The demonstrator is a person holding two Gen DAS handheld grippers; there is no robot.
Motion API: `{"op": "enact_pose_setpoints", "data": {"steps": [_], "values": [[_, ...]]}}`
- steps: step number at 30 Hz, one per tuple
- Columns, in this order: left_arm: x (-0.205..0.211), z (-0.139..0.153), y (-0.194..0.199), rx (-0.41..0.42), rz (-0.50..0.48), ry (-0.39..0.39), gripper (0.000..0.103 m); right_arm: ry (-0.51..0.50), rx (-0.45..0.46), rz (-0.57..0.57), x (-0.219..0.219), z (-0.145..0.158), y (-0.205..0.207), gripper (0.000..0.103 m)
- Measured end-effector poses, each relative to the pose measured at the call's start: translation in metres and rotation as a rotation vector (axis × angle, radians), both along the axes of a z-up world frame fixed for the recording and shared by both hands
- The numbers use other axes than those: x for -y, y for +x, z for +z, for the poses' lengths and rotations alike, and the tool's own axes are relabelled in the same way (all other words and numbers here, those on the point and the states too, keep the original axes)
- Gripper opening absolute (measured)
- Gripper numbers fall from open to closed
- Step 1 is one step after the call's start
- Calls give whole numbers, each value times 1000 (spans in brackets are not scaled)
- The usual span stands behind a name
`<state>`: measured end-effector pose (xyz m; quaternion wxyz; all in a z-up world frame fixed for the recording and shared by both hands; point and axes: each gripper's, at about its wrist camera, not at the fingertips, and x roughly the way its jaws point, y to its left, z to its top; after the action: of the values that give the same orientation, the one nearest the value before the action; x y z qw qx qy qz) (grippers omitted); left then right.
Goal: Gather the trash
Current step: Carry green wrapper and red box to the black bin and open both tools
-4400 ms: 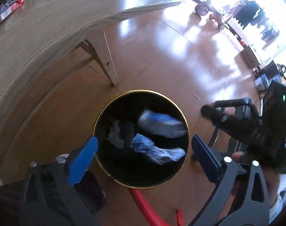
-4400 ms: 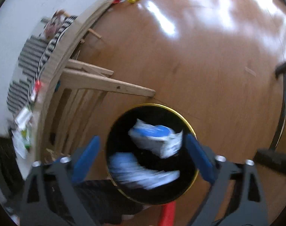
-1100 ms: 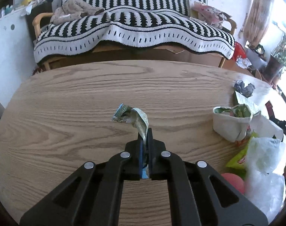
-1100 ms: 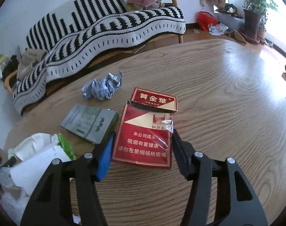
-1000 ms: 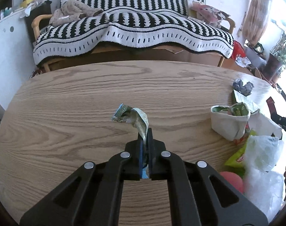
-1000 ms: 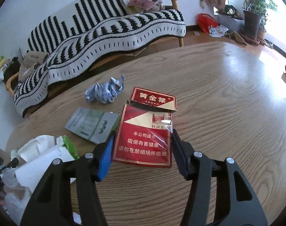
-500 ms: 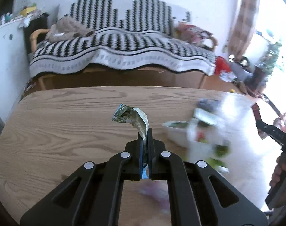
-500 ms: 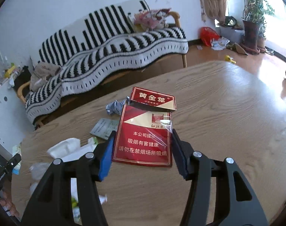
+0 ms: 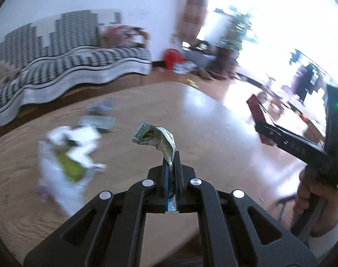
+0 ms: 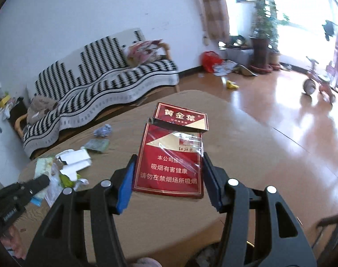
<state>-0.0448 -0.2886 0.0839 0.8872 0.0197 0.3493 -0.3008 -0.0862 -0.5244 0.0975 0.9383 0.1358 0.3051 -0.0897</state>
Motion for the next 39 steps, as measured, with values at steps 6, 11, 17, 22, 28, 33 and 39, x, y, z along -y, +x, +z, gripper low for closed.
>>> {"op": "enact_pose_setpoints", "data": {"steps": [6,11,17,22,28,33,39], "values": [[79,-46,-59,-175,-220,5,3,38,-28,-60,51,-13,-76,55],[126,-132,-90,-403,-315,68,3,167,-261,-69,72,-114,-112,55],[152,-187,-103,-507,-347,154,3,289,-385,-123,92,-183,-148,55],[158,-191,-105,-513,-355,171,3,330,-409,-148,106,-202,-161,55],[157,-193,-99,-542,-362,157,3,404,-439,-153,104,-217,-153,56],[155,-202,-102,-536,-267,188,96,495,-469,-169,115,-220,-152,97],[154,-199,-99,-562,-307,219,97,501,-445,-296,130,-207,-166,97]]}}
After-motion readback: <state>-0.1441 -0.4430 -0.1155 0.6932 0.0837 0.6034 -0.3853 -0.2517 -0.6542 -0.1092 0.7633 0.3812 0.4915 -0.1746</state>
